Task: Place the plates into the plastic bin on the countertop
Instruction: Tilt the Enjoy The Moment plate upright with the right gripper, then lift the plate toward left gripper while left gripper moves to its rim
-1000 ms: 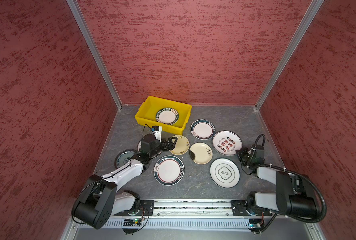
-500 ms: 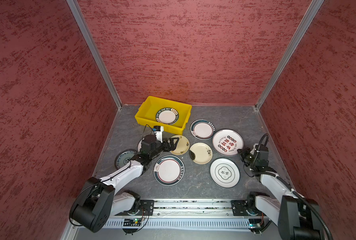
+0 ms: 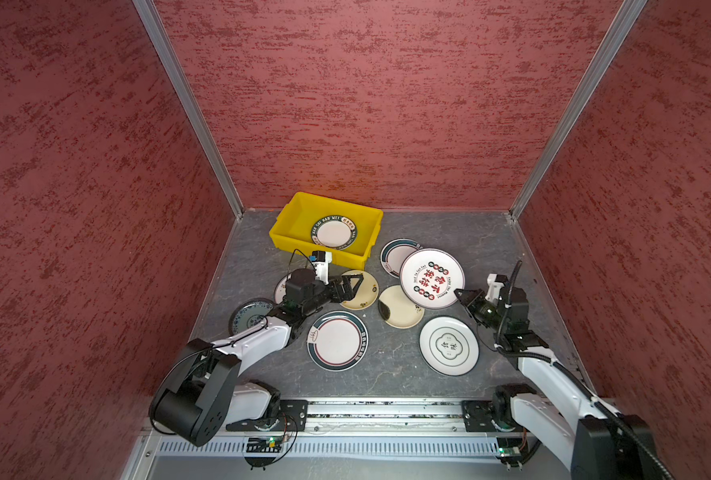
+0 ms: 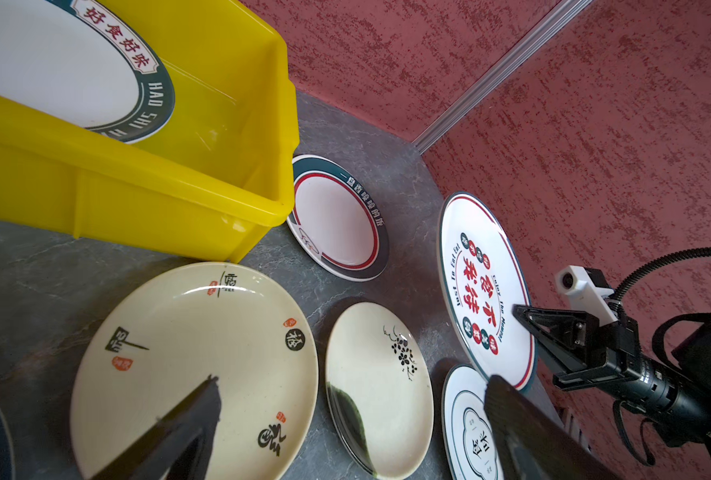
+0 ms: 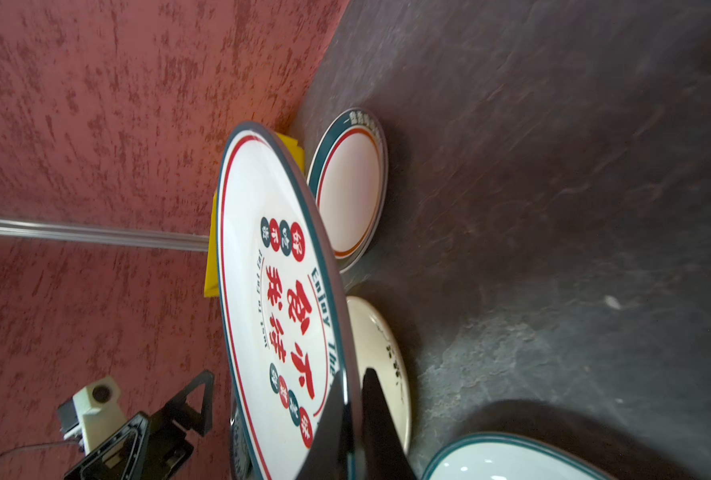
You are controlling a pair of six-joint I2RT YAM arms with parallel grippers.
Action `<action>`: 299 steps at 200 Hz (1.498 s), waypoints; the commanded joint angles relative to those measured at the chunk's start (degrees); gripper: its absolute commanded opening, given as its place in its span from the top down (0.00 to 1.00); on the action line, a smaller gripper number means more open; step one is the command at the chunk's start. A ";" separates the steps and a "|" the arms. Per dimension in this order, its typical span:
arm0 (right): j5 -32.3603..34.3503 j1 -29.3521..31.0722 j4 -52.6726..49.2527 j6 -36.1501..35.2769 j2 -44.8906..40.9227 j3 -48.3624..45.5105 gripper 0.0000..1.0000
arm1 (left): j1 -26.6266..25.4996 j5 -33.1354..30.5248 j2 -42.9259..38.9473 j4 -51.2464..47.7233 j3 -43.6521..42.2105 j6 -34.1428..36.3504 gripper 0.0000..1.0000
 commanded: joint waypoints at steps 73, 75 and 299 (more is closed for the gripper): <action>1.66 16.59 14.01 0.50 11.75 10.50 1.00 | -0.15 3.92 2.42 5.46 0.04 -1.71 0.16; 1.57 16.75 13.86 0.25 12.07 10.78 1.00 | -0.20 4.06 2.48 5.52 -0.02 -1.77 0.16; 1.01 22.81 13.69 -5.39 19.40 16.08 0.11 | 1.11 5.78 3.64 5.43 0.34 -3.43 1.00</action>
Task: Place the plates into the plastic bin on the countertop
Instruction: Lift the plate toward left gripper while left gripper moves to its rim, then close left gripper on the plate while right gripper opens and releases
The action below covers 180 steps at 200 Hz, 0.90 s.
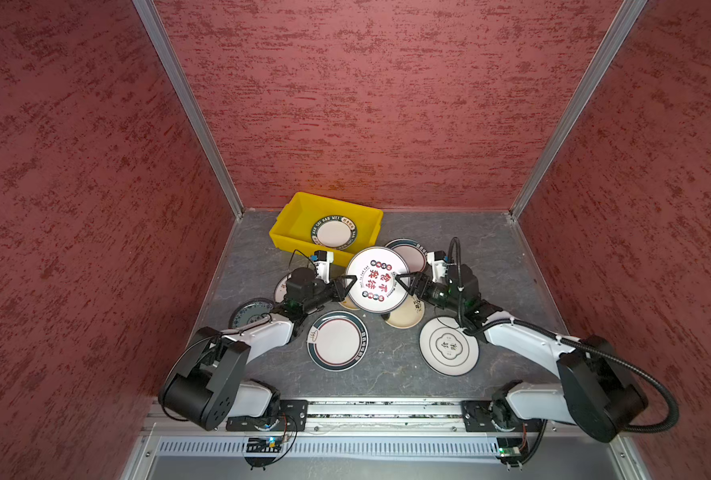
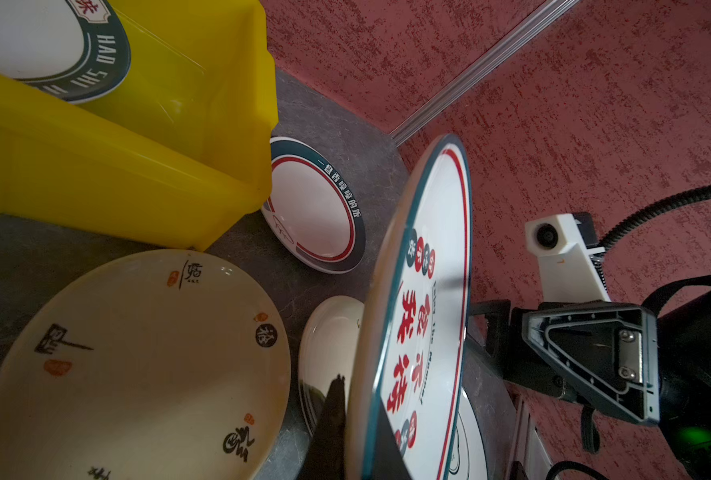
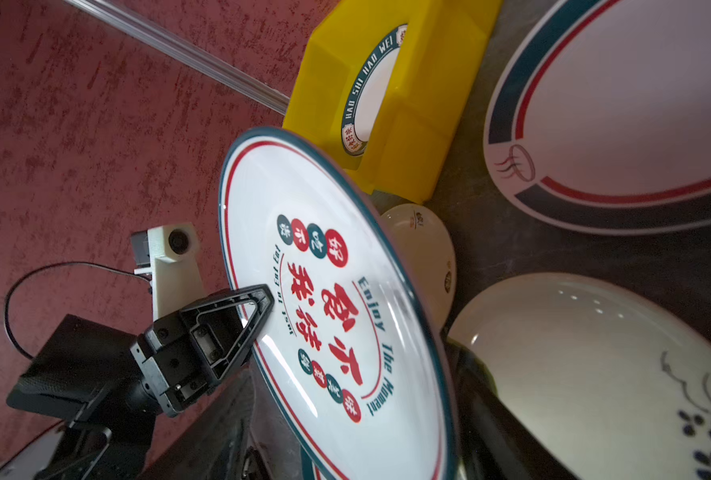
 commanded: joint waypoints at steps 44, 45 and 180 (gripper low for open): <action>5.03 0.40 -4.85 -4.10 -3.24 3.20 0.04 | 0.96 -0.93 -1.07 0.52 -0.04 -0.22 1.00; 5.20 0.40 -5.06 -4.27 -3.32 3.29 0.04 | 1.03 -1.03 -1.10 0.50 -0.04 -0.30 1.00; 12.83 0.32 -9.43 -11.17 -9.25 -1.74 0.01 | 11.57 -29.84 -1.13 -18.77 16.53 1.26 1.00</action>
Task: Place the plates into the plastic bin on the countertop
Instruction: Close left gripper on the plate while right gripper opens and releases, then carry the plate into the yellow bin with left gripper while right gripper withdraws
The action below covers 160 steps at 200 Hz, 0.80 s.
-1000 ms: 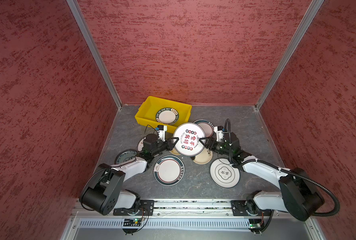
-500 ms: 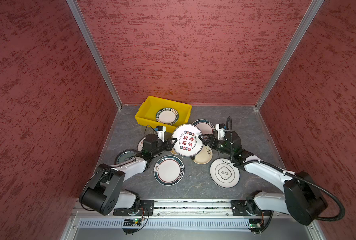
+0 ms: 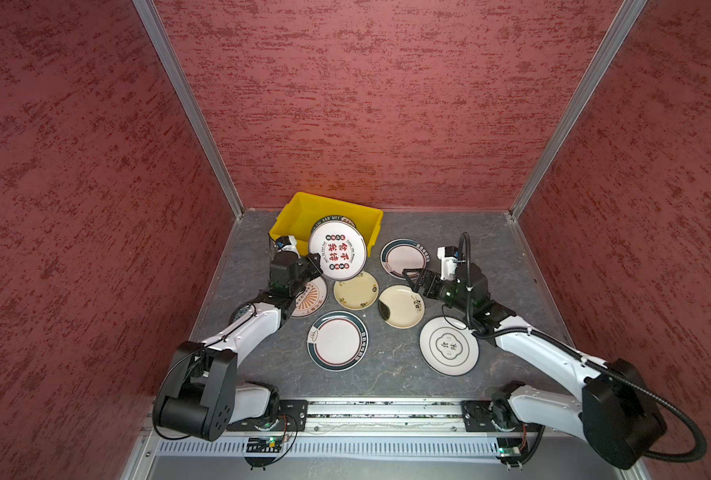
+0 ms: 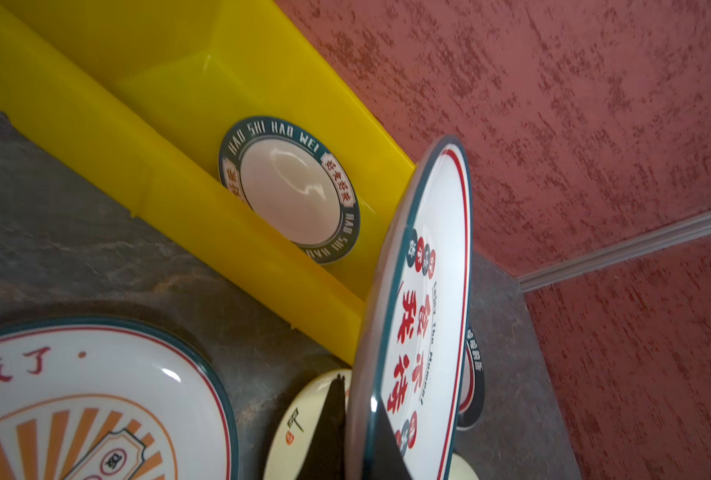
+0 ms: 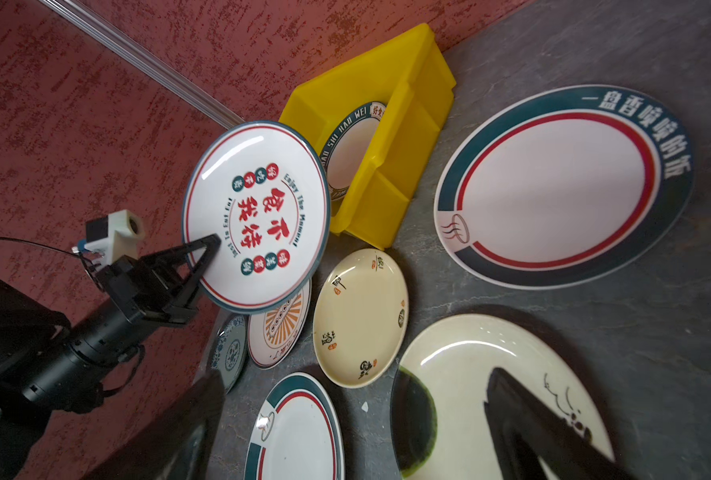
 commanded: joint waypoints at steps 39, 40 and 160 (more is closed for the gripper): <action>6.80 0.29 -4.37 -2.74 -0.91 -2.12 0.01 | 1.83 -12.72 12.35 -12.53 19.58 9.32 0.99; 6.92 0.29 -4.56 -2.85 -0.90 -2.08 0.01 | 1.86 -12.85 12.65 -12.73 19.85 9.41 0.99; 13.43 0.31 -9.67 -5.42 -8.00 -5.81 0.01 | 3.87 -13.41 39.39 -26.00 45.52 12.31 0.98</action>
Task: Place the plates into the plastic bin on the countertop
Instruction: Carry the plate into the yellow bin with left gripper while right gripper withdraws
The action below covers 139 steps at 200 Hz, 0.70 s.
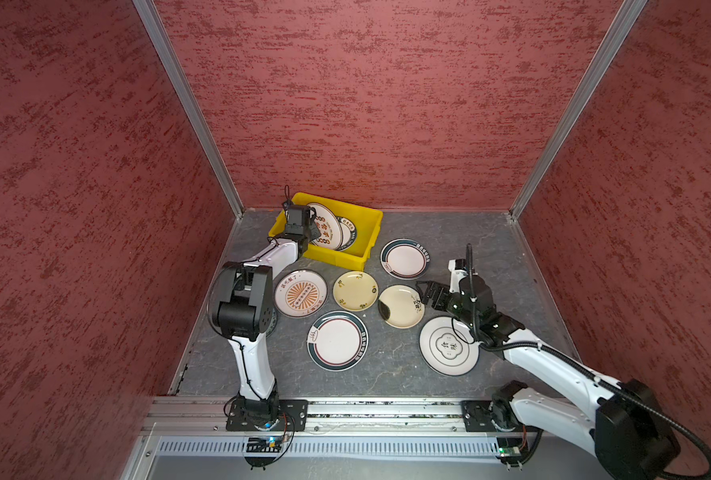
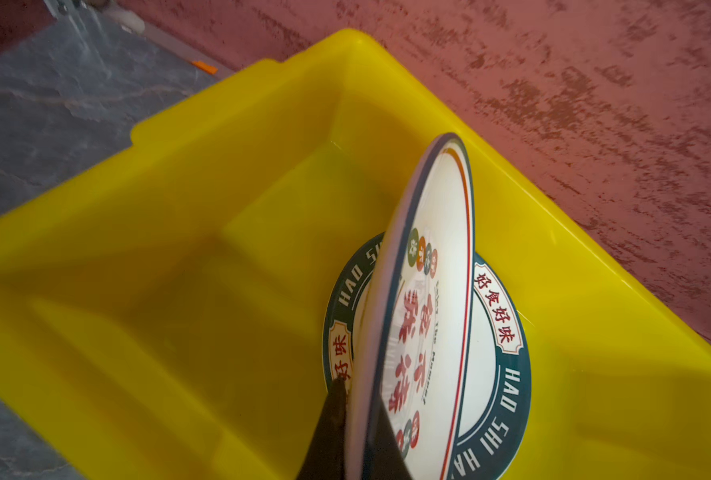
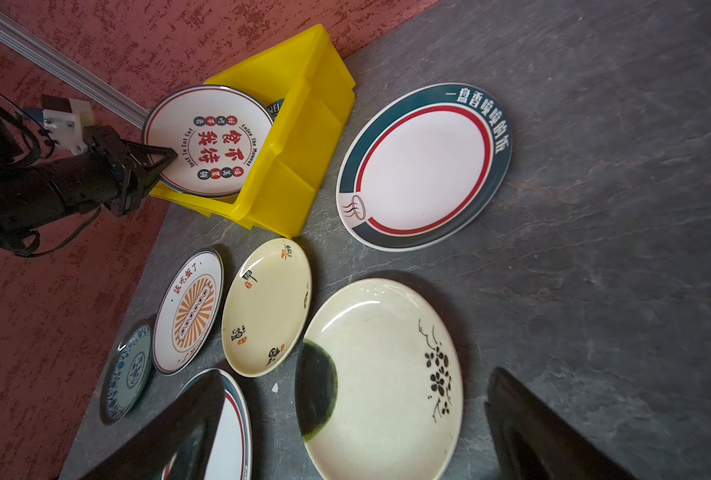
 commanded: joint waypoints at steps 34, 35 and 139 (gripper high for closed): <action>3.55 0.33 -1.16 -0.78 -0.44 -0.69 0.01 | 0.12 1.57 5.84 -7.85 8.56 1.83 0.87; 3.55 0.31 -1.16 -0.79 -0.40 -0.67 0.01 | 0.09 1.65 5.96 -7.97 8.77 1.79 0.87; 6.19 0.21 -3.40 0.32 -0.44 -1.02 0.01 | -0.89 5.35 8.74 -7.89 11.36 5.27 0.22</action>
